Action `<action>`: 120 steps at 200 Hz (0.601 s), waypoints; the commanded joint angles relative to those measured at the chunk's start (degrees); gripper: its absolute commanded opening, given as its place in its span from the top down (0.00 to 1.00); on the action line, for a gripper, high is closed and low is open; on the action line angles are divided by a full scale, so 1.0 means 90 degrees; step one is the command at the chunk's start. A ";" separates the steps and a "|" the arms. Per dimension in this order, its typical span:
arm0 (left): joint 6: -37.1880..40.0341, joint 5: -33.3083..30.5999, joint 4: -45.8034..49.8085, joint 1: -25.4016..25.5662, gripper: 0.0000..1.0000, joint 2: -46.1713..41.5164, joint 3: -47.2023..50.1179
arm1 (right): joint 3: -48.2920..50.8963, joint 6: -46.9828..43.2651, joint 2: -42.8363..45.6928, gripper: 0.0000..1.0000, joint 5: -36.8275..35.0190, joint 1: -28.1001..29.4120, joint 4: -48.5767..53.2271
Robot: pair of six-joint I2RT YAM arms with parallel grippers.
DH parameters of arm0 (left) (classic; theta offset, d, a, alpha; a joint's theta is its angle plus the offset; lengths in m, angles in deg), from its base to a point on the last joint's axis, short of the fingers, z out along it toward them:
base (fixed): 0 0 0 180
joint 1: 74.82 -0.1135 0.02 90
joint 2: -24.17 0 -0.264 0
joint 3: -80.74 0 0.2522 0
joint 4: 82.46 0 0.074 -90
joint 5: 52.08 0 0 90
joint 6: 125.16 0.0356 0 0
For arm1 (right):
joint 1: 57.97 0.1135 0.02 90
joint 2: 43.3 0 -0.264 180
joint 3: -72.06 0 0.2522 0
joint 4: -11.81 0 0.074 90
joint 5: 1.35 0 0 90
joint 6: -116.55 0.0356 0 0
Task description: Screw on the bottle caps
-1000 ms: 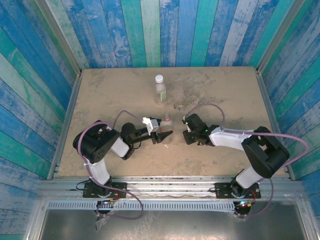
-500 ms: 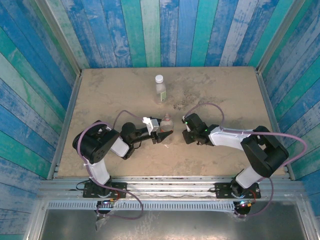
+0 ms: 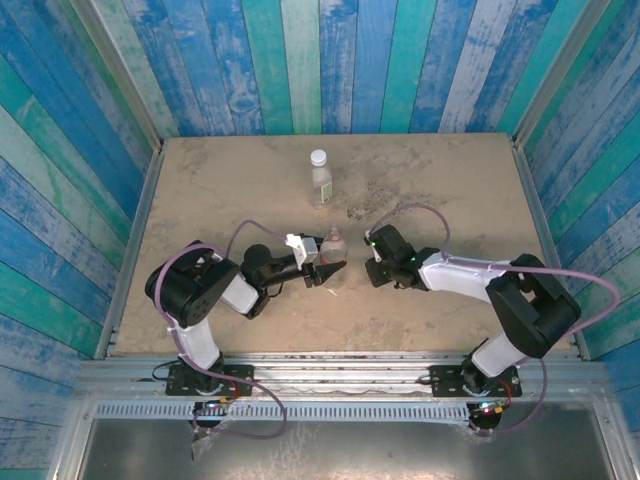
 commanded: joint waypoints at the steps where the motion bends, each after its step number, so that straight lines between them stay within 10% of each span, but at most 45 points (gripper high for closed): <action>1: 0.0062 0.0043 0.0438 0.0026 0.38 -0.0132 -0.0006 | -0.0310 0.0051 0.0335 0.68 0.0024 0.0038 0.0578; 120: 0.0092 0.0075 0.0495 0.0018 0.38 -0.0171 0.0029 | -0.3070 -0.0285 0.0697 0.66 0.0541 0.0031 0.4306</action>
